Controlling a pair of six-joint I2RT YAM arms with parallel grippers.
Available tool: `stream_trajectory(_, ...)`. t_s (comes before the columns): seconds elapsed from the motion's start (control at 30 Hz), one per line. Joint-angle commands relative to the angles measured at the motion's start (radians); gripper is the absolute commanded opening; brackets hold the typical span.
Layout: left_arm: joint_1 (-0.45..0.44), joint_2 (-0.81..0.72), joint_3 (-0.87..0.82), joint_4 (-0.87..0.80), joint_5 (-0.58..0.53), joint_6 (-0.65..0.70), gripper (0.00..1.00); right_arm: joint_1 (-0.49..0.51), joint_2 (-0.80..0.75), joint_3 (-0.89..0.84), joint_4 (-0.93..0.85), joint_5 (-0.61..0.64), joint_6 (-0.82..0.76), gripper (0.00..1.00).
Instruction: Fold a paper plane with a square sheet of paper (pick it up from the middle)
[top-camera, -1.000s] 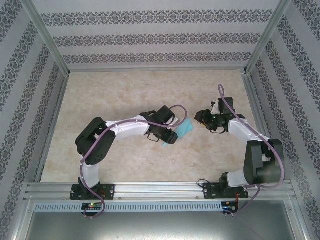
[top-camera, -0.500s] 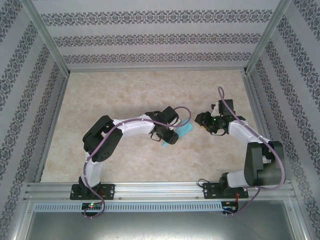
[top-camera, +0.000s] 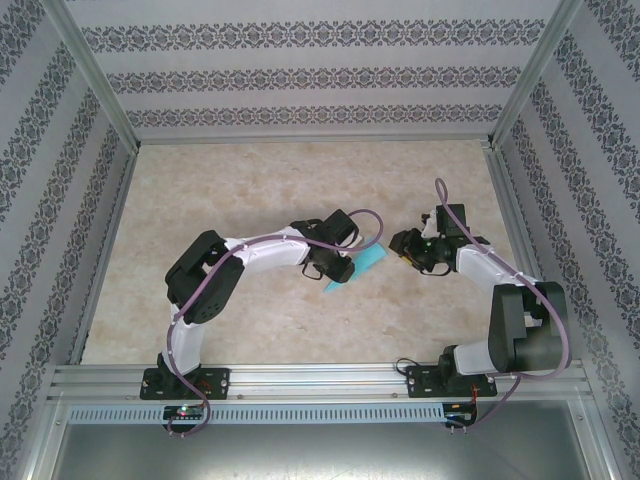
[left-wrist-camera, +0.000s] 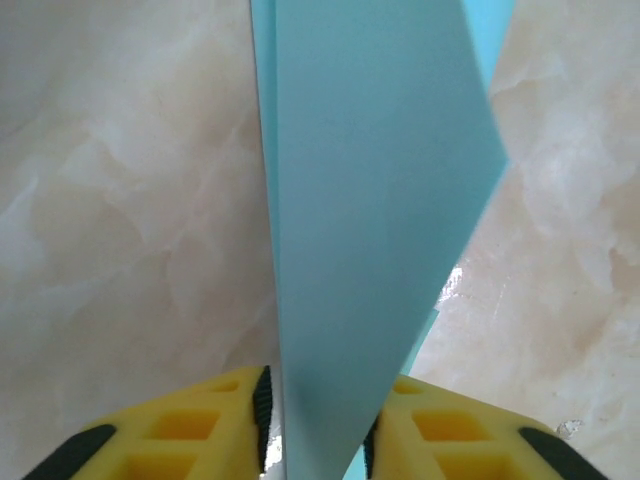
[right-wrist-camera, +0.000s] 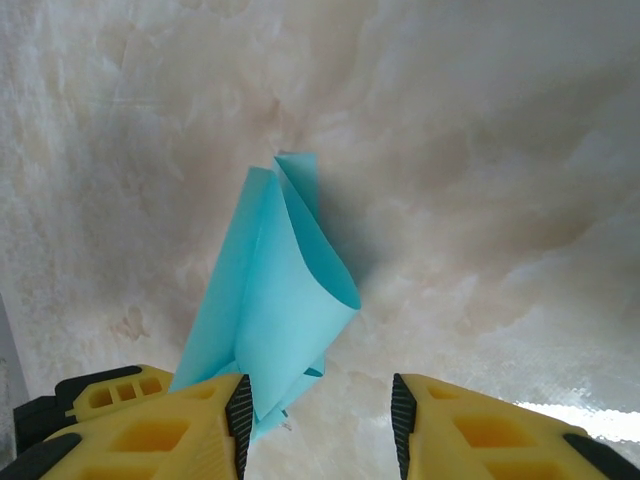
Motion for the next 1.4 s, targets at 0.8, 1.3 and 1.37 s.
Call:
stream_trajectory(0.8, 0.193, -0.041, -0.084, 0.110, 0.469, -0.101, 0.11, 0.282, 0.100, -0.127, 0.416, -0.067, 0.365, 0.55)
stream_trajectory(1.3, 0.220, -0.008, -0.108, 0.141, 0.498, -0.120, 0.11, 0.372, 0.120, -0.126, 0.378, 0.011, 0.397, 0.56)
stream_trajectory(1.37, 0.225, -0.006, -0.109, 0.136, 0.491, -0.118, 0.11, 0.370, 0.102, -0.116, 0.334, 0.034, 0.370, 0.57)
